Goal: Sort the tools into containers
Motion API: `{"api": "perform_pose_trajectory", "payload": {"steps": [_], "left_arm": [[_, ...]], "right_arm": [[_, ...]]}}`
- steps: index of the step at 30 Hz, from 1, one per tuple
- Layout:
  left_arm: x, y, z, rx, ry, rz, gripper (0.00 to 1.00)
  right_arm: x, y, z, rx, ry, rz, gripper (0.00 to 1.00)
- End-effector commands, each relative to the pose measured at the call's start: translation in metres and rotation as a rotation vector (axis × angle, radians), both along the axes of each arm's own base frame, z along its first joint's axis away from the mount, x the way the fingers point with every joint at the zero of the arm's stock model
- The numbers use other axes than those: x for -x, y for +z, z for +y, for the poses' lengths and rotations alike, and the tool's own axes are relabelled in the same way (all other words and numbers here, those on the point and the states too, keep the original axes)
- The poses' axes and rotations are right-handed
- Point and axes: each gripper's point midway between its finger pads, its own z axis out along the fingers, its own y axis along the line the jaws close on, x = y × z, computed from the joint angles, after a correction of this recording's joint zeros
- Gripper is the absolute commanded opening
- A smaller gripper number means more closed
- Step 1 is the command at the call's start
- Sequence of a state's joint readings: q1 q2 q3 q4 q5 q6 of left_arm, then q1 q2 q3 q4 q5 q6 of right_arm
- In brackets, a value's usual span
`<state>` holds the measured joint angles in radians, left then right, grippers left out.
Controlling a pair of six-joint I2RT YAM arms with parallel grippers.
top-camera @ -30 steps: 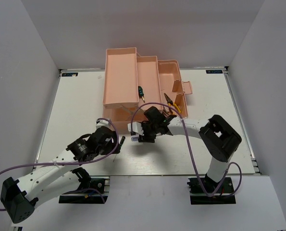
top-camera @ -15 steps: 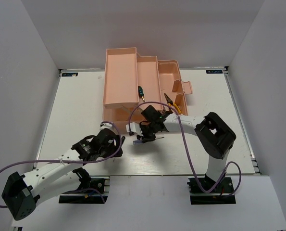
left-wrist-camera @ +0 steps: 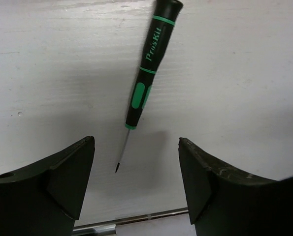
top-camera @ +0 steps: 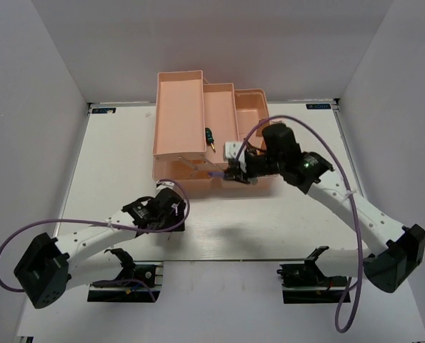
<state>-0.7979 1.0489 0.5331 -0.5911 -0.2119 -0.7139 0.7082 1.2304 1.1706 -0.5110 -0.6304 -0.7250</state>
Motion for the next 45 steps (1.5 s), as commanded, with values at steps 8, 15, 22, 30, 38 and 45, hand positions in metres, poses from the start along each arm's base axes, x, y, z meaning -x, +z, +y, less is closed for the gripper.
{"api": "perform_pose_trajectory", "payload": {"steps": [8, 15, 22, 30, 38, 45], "left_arm": [[-0.033, -0.001, -0.01, -0.074, 0.008, -0.064, 0.77], [-0.038, -0.024, -0.014, -0.114, -0.005, -0.033, 0.7], [-0.043, -0.042, -0.014, -0.181, -0.001, 0.009, 0.62], [-0.038, -0.055, -0.014, -0.204, -0.019, 0.05, 0.19], [-0.04, 0.027, -0.073, 0.064, -0.29, -0.1, 0.01], [-0.038, 0.175, -0.117, 0.289, -0.523, -0.268, 0.0]], "right_arm": [[-0.167, 0.102, 0.108, -0.237, -0.382, 0.039, 0.0], [-0.201, 0.095, 0.16, -0.248, -0.355, 0.072, 0.51], [-0.183, 0.085, 0.133, -0.253, -0.376, 0.143, 0.63], [-0.17, 0.076, 0.077, -0.287, -0.471, 0.185, 0.66], [-0.172, 0.071, 0.014, -0.289, -0.596, 0.188, 0.75], [-0.181, 0.049, -0.048, -0.249, -0.747, 0.146, 0.49]]}}
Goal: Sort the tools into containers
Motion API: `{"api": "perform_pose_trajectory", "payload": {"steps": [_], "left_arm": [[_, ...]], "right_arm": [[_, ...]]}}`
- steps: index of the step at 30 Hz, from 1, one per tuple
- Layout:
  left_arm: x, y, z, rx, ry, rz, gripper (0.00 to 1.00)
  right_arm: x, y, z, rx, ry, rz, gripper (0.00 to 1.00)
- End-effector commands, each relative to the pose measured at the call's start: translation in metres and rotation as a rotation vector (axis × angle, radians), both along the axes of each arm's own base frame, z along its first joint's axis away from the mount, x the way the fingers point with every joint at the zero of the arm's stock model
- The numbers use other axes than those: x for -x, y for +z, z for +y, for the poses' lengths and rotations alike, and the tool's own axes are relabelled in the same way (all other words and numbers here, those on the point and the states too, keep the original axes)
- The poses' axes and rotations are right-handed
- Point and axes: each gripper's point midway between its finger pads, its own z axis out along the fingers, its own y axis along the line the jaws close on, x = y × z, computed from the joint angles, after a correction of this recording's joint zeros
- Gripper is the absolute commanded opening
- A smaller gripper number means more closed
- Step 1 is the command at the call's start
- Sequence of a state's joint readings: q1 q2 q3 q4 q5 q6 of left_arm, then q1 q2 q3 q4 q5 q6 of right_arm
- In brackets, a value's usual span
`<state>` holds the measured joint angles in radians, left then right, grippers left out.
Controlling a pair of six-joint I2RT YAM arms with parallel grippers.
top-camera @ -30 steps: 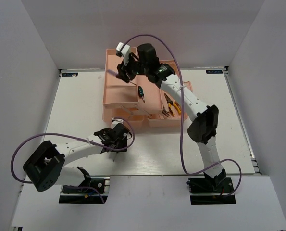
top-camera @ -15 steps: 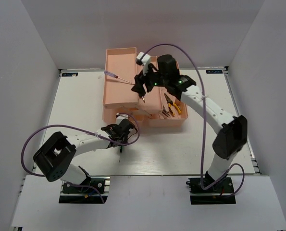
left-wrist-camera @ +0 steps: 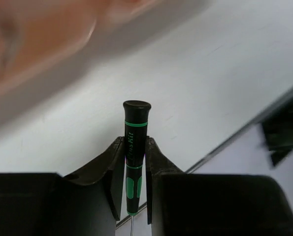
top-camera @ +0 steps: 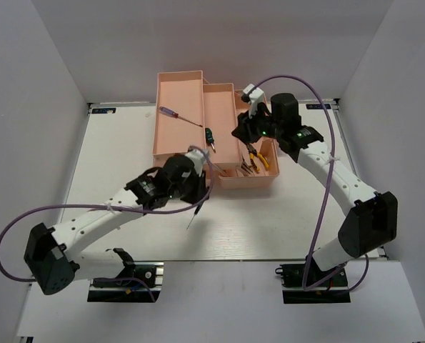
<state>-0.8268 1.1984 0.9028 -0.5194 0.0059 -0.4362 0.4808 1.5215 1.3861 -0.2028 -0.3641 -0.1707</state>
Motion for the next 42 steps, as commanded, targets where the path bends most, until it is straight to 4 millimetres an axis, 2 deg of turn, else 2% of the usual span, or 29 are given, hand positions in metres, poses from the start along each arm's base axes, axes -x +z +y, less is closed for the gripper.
{"api": "perform_pose_trajectory", "payload": {"steps": [1, 2, 3, 4, 6, 9, 12, 13, 15, 16, 18, 19, 20, 22, 24, 26, 27, 28, 29, 32, 34, 35, 36, 37, 38, 39, 40, 41, 42], "left_arm": [[0.003, 0.083, -0.019, 0.113, -0.149, -0.11, 0.0], [-0.009, 0.108, -0.017, 0.134, -0.11, -0.162, 0.0], [-0.019, 0.117, -0.012, 0.125, -0.074, -0.202, 0.0], [-0.03, 0.122, -0.009, 0.104, -0.026, -0.232, 0.0], [-0.06, 0.137, 0.013, 0.04, 0.143, -0.319, 0.0], [-0.102, 0.156, 0.047, 0.008, 0.425, -0.416, 0.0], [-0.131, 0.179, 0.06, 0.024, 0.563, -0.505, 0.0], [-0.147, 0.173, 0.06, 0.004, 0.592, -0.505, 0.0], [-0.166, 0.188, 0.061, 0.007, 0.63, -0.534, 0.0], [-0.183, 0.19, 0.061, -0.014, 0.641, -0.545, 0.0], [-0.198, 0.193, 0.062, -0.023, 0.67, -0.549, 0.0], [-0.208, 0.204, 0.068, -0.005, 0.694, -0.562, 0.0], [-0.218, 0.197, 0.068, -0.021, 0.701, -0.553, 0.0], [-0.232, 0.205, 0.078, -0.019, 0.73, -0.555, 0.0], [-0.243, 0.19, 0.083, -0.058, 0.746, -0.521, 0.0], [-0.252, 0.185, 0.093, -0.077, 0.773, -0.488, 0.16], [-0.256, 0.18, 0.094, -0.084, 0.77, -0.475, 0.31], [-0.263, 0.176, 0.091, -0.075, 0.761, -0.454, 0.59], [-0.264, 0.172, 0.094, -0.087, 0.76, -0.436, 0.68], [-0.263, 0.185, 0.084, -0.034, 0.713, -0.435, 0.8], [-0.258, 0.202, 0.081, 0.017, 0.698, -0.463, 0.8], [-0.254, 0.211, 0.083, 0.035, 0.701, -0.48, 0.77], [-0.24, 0.23, 0.091, 0.061, 0.701, -0.516, 0.69], [-0.231, 0.239, 0.099, 0.066, 0.721, -0.535, 0.55], [-0.221, 0.247, 0.108, 0.069, 0.741, -0.552, 0.09], [-0.211, 0.24, 0.123, 0.039, 0.783, -0.559, 0.0], [-0.184, 0.265, 0.141, 0.087, 0.821, -0.608, 0.0], [-0.171, 0.264, 0.156, 0.079, 0.857, -0.611, 0.0], [-0.158, 0.244, 0.172, 0.026, 0.905, -0.592, 0.0]], "right_arm": [[-0.003, 0.004, -0.032, 0.001, -0.083, -0.036, 0.37], [-0.007, 0.003, -0.041, 0.001, -0.112, -0.042, 0.21], [-0.008, 0.003, -0.05, 0.001, -0.13, -0.044, 0.18], [-0.004, -0.009, -0.055, 0.014, -0.142, -0.023, 0.18], [-0.005, -0.009, -0.07, 0.014, -0.18, -0.024, 0.2], [0.004, -0.03, -0.084, 0.037, -0.203, 0.014, 0.23], [0.013, -0.032, -0.091, 0.044, -0.194, 0.01, 0.25], [0.019, -0.046, -0.093, 0.056, -0.187, 0.038, 0.26], [0.031, -0.057, -0.095, 0.074, -0.16, 0.048, 0.29], [0.034, -0.057, -0.094, 0.073, -0.152, 0.047, 0.29], [0.045, -0.07, -0.094, 0.087, -0.12, 0.073, 0.35], [0.048, -0.071, -0.093, 0.088, -0.108, 0.077, 0.36], [0.051, -0.073, -0.094, 0.089, -0.105, 0.081, 0.38], [0.06, -0.08, -0.092, 0.095, -0.07, 0.098, 0.47], [0.068, -0.083, -0.089, 0.093, -0.026, 0.105, 0.61], [0.077, -0.086, -0.084, 0.088, 0.027, 0.122, 0.66], [0.078, -0.085, -0.082, 0.084, 0.049, 0.12, 0.69], [0.093, -0.086, -0.072, 0.064, 0.149, 0.138, 0.72], [0.097, -0.084, -0.069, 0.057, 0.188, 0.136, 0.72], [0.124, -0.081, -0.052, -0.003, 0.391, 0.098, 0.7], [0.138, -0.077, -0.036, -0.055, 0.511, 0.056, 0.65], [0.133, -0.073, -0.03, -0.06, 0.535, -0.002, 0.53], [0.139, -0.072, -0.02, -0.064, 0.582, -0.019, 0.43], [0.139, -0.079, -0.014, -0.064, 0.601, -0.01, 0.34], [0.134, -0.075, -0.008, -0.06, 0.633, -0.08, 0.21], [0.142, -0.075, 0.004, -0.054, 0.682, -0.106, 0.18], [0.142, -0.08, 0.009, -0.044, 0.7, -0.107, 0.18], [0.134, -0.076, 0.016, -0.016, 0.724, -0.184, 0.18], [0.145, -0.081, 0.031, -0.006, 0.779, -0.194, 0.2]]}}
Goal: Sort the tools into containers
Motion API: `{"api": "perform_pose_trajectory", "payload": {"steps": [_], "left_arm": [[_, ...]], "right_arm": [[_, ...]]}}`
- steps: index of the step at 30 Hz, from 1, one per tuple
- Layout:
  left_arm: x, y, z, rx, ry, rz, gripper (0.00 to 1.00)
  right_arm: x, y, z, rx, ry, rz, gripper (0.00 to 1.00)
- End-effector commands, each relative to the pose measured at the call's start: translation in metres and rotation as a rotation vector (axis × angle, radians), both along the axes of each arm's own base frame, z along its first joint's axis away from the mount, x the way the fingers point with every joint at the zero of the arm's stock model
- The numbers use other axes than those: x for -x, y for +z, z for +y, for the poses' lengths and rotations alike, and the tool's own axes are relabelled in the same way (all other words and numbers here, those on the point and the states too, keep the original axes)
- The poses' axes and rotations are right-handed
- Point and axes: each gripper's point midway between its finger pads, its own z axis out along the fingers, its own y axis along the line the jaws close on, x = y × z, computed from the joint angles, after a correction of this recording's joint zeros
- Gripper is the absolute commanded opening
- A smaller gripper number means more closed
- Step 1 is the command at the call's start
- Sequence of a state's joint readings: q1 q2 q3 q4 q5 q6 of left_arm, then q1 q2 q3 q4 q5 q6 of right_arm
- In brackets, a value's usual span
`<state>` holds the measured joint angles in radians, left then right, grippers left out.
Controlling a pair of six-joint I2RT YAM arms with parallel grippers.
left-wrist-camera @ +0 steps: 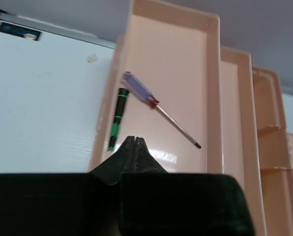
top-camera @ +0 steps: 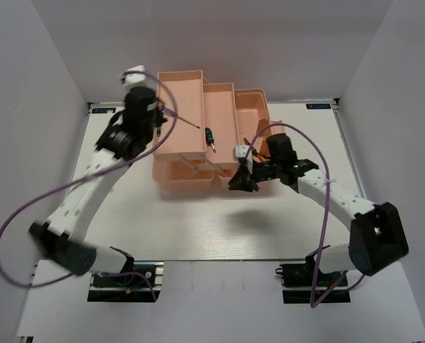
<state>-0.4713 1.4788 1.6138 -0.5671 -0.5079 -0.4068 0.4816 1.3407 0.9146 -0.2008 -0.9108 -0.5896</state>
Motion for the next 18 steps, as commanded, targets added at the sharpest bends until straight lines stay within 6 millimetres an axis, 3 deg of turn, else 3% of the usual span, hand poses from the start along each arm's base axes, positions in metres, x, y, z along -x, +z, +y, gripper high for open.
{"api": "perform_pose_trajectory", "payload": {"steps": [1, 2, 3, 4, 5, 6, 7, 8, 9, 10, 11, 12, 13, 14, 16, 17, 18], "left_arm": [[0.08, 0.046, 0.067, 0.073, 0.168, -0.124, 0.06], [0.091, 0.034, 0.079, 0.08, 0.206, -0.101, 0.21], [0.103, 0.002, 0.085, 0.068, 0.234, -0.034, 0.54], [0.118, -0.021, 0.09, 0.104, 0.27, 0.032, 0.62], [0.129, -0.054, 0.093, 0.104, 0.286, 0.11, 0.69], [0.14, -0.068, 0.093, 0.139, 0.29, 0.148, 0.78], [0.148, -0.086, 0.089, 0.207, 0.317, 0.193, 0.8], [0.164, -0.126, 0.085, 0.213, 0.314, 0.312, 0.81], [0.173, -0.139, 0.082, 0.256, 0.323, 0.343, 0.84], [0.181, -0.153, 0.079, 0.294, 0.328, 0.373, 0.84], [0.192, -0.183, 0.071, 0.353, 0.328, 0.432, 0.84], [0.198, -0.194, 0.068, 0.391, 0.324, 0.445, 0.86], [0.204, -0.196, 0.061, 0.47, 0.305, 0.435, 0.86], [0.211, -0.217, 0.061, 0.481, 0.315, 0.461, 0.87], [0.218, -0.226, 0.061, 0.504, 0.311, 0.468, 0.87], [0.22, -0.227, 0.061, 0.52, 0.314, 0.459, 0.87], [0.225, -0.233, 0.063, 0.507, 0.322, 0.478, 0.87]], "right_arm": [[0.002, 0.021, 0.042, -0.068, 0.194, -0.263, 0.33], [-0.003, 0.02, 0.044, -0.06, 0.187, -0.264, 0.33], [0.004, 0.015, 0.063, -0.06, 0.251, -0.31, 0.41], [-0.001, 0.02, 0.071, -0.063, 0.253, -0.355, 0.45], [0.007, 0.019, 0.084, -0.061, 0.285, -0.38, 0.49], [-0.001, 0.018, 0.097, -0.072, 0.292, -0.42, 0.54], [-0.003, 0.025, 0.105, -0.077, 0.293, -0.446, 0.56], [0.004, 0.026, 0.116, -0.083, 0.318, -0.459, 0.57], [-0.001, 0.021, 0.126, -0.07, 0.322, -0.469, 0.59], [-0.002, 0.027, 0.132, -0.079, 0.327, -0.494, 0.59], [0.006, 0.025, 0.139, -0.077, 0.35, -0.496, 0.6], [-0.001, 0.028, 0.149, -0.092, 0.337, -0.56, 0.62], [0.004, 0.029, 0.156, -0.096, 0.351, -0.58, 0.62], [0.009, 0.029, 0.163, -0.099, 0.366, -0.606, 0.62], [-0.004, 0.023, 0.175, -0.06, 0.331, -0.641, 0.62], [-0.005, -0.003, 0.185, -0.011, 0.331, -0.626, 0.62], [-0.008, -0.002, 0.191, -0.003, 0.318, -0.645, 0.62]]}}
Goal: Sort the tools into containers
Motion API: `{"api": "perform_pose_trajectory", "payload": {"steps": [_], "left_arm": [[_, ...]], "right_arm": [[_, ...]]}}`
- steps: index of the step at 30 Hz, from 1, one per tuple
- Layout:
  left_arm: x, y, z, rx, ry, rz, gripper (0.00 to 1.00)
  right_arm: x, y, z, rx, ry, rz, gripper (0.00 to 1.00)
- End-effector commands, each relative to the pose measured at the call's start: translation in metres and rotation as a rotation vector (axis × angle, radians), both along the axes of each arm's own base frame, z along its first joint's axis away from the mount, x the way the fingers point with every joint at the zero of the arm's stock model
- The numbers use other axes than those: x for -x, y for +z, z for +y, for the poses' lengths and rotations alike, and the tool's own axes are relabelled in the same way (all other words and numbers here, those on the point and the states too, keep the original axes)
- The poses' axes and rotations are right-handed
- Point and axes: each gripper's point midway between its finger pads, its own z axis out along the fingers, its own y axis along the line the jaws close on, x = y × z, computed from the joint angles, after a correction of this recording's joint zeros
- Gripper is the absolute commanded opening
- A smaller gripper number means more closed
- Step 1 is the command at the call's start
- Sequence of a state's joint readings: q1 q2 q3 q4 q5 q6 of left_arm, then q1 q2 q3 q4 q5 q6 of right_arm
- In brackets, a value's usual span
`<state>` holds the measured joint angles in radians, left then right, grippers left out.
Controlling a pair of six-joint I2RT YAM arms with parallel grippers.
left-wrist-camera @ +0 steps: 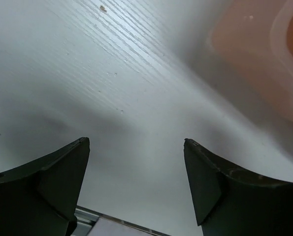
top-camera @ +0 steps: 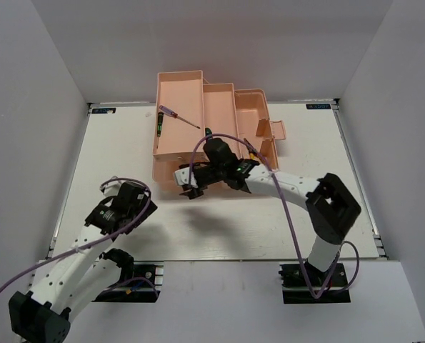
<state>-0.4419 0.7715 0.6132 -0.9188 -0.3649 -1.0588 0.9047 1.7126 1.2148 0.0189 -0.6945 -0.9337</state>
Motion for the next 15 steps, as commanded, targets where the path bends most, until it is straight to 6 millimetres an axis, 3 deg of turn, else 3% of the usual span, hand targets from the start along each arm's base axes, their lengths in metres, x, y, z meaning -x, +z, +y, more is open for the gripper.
{"api": "perform_pose_trajectory", "payload": {"steps": [1, 2, 3, 5, 6, 8, 9, 10, 12, 13, 15], "left_arm": [[-0.007, 0.021, -0.014, 0.16, 0.078, -0.097, 0.88], [-0.005, 0.019, -0.013, 0.153, 0.079, -0.085, 0.88], [-0.005, 0.019, -0.013, 0.153, 0.079, -0.085, 0.88], [-0.003, 0.017, -0.014, 0.172, 0.09, -0.081, 0.9], [-0.002, 0.015, -0.016, 0.185, 0.082, -0.082, 0.9], [0.001, 0.007, -0.022, 0.218, 0.075, -0.072, 0.9], [0.001, 0.004, -0.028, 0.257, 0.068, -0.075, 0.9], [0.0, 0.003, -0.031, 0.283, 0.07, -0.083, 0.9], [-0.001, -0.002, -0.039, 0.325, 0.057, -0.09, 0.88], [-0.002, -0.004, -0.041, 0.335, 0.051, -0.093, 0.88], [-0.009, -0.005, -0.048, 0.373, 0.032, -0.129, 0.76]], "right_arm": [[-0.032, 0.003, 0.033, -0.018, -0.097, -0.178, 0.62], [-0.032, -0.007, 0.039, 0.0, -0.102, -0.175, 0.62], [-0.039, -0.003, 0.049, -0.004, -0.112, -0.192, 0.62], [-0.045, -0.024, 0.053, 0.065, -0.14, -0.205, 0.62], [-0.048, -0.021, 0.06, 0.068, -0.141, -0.226, 0.62], [-0.058, -0.048, 0.062, 0.15, -0.19, -0.23, 0.6], [-0.061, -0.044, 0.066, 0.148, -0.202, -0.239, 0.6], [-0.072, -0.058, 0.063, 0.188, -0.255, -0.25, 0.58], [-0.081, -0.052, 0.065, 0.185, -0.296, -0.266, 0.54], [-0.083, -0.052, 0.065, 0.189, -0.309, -0.267, 0.51], [-0.078, -0.059, 0.054, 0.24, -0.301, -0.234, 0.26]]}}
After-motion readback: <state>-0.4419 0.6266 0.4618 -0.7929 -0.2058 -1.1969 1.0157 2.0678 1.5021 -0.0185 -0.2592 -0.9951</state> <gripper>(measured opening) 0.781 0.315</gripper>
